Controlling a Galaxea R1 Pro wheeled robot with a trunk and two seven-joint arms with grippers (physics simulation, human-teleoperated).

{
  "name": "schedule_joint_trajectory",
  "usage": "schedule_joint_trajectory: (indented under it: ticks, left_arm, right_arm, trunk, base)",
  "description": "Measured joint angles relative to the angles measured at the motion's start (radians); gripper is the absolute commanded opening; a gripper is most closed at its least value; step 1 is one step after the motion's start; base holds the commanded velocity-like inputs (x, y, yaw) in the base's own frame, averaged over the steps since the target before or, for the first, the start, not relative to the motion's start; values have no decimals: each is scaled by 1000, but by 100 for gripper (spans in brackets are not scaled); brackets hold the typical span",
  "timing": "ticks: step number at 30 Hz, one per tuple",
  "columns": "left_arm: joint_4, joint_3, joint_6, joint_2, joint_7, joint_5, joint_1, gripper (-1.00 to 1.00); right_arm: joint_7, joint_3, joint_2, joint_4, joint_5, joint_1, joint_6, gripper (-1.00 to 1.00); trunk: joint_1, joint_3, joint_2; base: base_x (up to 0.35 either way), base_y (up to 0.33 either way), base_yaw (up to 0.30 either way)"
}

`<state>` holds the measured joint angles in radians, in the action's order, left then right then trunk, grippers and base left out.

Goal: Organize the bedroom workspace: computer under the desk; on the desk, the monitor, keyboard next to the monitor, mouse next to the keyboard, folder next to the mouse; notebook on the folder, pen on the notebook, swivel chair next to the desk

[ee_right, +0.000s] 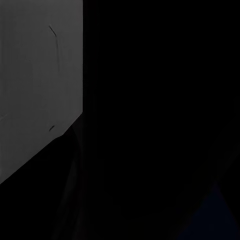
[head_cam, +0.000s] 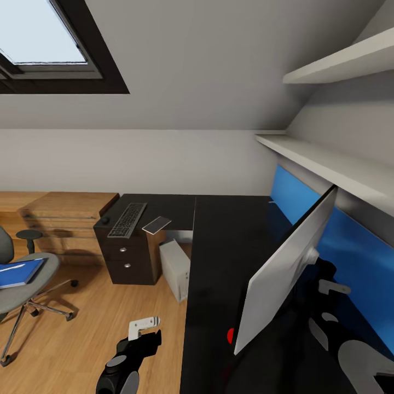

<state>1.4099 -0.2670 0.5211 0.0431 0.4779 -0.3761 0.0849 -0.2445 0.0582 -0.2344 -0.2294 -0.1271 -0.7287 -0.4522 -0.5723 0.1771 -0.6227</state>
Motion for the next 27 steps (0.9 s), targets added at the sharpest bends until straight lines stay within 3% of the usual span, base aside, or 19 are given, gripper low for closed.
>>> schedule_joint_trajectory:
  ticks: [11, 14, 27]
  left_arm:
    - [0, 0, 0, 0, 0, 1, 0, 100]
    - [0, 0, 0, -1, 0, 0, 0, 100]
    - [0, -1, 0, 0, 0, 2, 0, 100]
  right_arm:
    - [1, -9, -1, 1, -9, 0, -2, -100]
    - [3, -8, 0, -5, 14, 0, 7, -100]
    - [3, -9, 0, -6, 13, 0, 7, -100]
  trunk:
    - [1, 0, -1]
    - [0, 0, -1]
    - [0, 0, -1]
  base:
    - [33, 0, 0]
    - [76, 0, 0]
    - [6, 0, 0]
